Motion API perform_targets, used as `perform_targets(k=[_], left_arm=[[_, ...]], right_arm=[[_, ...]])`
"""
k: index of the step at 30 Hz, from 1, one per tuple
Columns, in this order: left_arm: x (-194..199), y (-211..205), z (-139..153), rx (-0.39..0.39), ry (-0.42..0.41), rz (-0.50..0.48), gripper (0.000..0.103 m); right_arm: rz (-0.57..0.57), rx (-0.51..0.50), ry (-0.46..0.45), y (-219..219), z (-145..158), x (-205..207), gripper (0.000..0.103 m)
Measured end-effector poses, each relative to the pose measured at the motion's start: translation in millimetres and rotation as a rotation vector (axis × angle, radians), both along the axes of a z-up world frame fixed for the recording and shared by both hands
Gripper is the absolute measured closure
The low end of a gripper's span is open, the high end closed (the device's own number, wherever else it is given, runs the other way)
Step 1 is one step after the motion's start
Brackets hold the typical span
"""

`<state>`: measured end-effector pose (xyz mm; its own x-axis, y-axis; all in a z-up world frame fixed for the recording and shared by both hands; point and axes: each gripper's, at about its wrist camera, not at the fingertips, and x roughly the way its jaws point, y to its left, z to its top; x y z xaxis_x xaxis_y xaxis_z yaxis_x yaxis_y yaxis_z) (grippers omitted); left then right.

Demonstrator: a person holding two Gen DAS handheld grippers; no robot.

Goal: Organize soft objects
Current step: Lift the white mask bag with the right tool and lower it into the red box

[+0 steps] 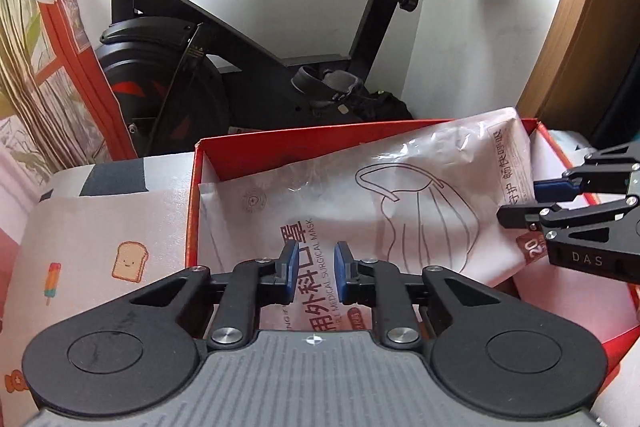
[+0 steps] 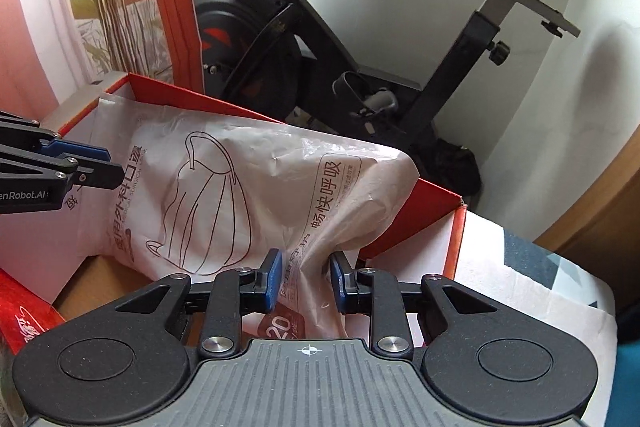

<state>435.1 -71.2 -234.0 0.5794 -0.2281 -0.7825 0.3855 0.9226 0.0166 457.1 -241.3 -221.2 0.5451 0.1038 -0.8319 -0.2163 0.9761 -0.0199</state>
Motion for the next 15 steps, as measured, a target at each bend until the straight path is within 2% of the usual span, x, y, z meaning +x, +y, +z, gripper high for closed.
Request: perform_targets(k=[2, 7, 15], left_arm=[[3.0, -0.8, -6.6, 0.019, 0.023, 0.009, 0.083], [5.3, 3.9, -7.7, -0.005, 0.046, 0.010, 0.083], [4.9, -0.6, -9.5, 0.000, 0.053, -0.006, 0.082]], right_arm=[[-0.003, -0.023, 0.033, 5.0, -5.9, 5.8, 0.082], [-0.017, -0.042, 0.110, 13.5, -15.7, 17.0, 0.084], [-0.126, 0.091, 0.331, -2.0, -38.2, 39.2, 0.084]])
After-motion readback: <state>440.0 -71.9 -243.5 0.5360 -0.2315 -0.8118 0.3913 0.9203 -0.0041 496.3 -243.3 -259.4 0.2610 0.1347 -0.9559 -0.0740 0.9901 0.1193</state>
